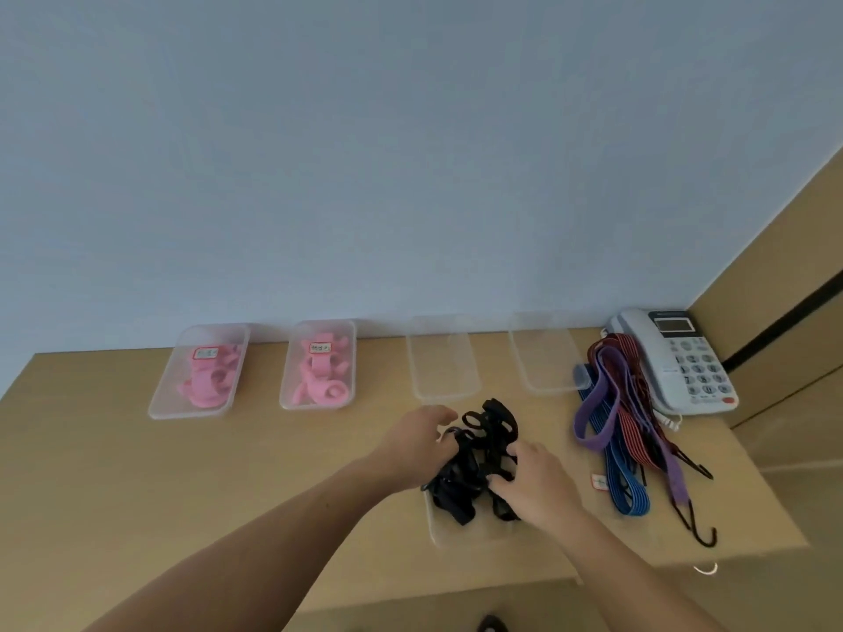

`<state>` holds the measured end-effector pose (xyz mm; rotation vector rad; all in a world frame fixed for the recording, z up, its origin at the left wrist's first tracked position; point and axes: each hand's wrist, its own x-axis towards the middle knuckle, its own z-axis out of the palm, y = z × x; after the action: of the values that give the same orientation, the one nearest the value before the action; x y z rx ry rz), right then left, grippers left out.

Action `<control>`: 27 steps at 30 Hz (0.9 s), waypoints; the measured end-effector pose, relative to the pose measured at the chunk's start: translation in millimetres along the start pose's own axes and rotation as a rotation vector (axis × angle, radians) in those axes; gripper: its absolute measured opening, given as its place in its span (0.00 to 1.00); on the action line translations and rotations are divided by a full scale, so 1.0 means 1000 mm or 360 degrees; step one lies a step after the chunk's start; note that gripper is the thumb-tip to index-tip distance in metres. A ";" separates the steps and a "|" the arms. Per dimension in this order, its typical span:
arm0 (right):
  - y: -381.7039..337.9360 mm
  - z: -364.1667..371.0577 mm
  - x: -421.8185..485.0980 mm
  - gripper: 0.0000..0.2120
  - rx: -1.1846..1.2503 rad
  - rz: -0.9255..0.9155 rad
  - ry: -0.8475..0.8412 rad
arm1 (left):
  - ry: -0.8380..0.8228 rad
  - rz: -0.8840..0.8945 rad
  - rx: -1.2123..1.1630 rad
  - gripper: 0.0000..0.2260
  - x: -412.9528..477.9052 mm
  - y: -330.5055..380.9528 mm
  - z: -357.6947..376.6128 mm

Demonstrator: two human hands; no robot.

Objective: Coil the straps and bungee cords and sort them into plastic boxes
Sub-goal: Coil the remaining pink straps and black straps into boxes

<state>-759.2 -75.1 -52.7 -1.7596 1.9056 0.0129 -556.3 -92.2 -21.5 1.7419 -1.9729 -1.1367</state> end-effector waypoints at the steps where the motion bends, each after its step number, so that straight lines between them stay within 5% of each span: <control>1: 0.002 0.002 0.001 0.26 0.0009 0.0003 -0.0035 | 0.0014 -0.0041 -0.0008 0.20 0.000 0.003 0.003; 10: 0.000 -0.027 0.011 0.08 0.0645 0.0032 -0.0251 | 0.0202 -0.0197 0.0026 0.21 -0.012 0.028 0.021; 12: -0.006 -0.050 0.011 0.15 0.0847 -0.0027 -0.0210 | 0.0226 -0.0168 -0.0001 0.23 -0.015 0.034 0.013; 19: -0.035 -0.141 -0.001 0.10 0.1530 -0.0102 -0.0098 | 0.0146 0.0173 -0.0185 0.31 -0.019 0.088 -0.023; 23: -0.052 -0.173 -0.010 0.07 0.1700 -0.0287 0.0014 | 0.0055 0.0320 -0.0652 0.29 -0.021 0.121 -0.043; 27: -0.064 -0.199 -0.019 0.19 0.1937 -0.0403 0.0050 | 0.0201 0.0339 -0.0779 0.20 -0.025 0.136 -0.065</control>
<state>-774.6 -138.4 147.0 -1.0757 1.1774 -1.0301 -604.4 -98.2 123.8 1.2859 -1.5873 -1.2648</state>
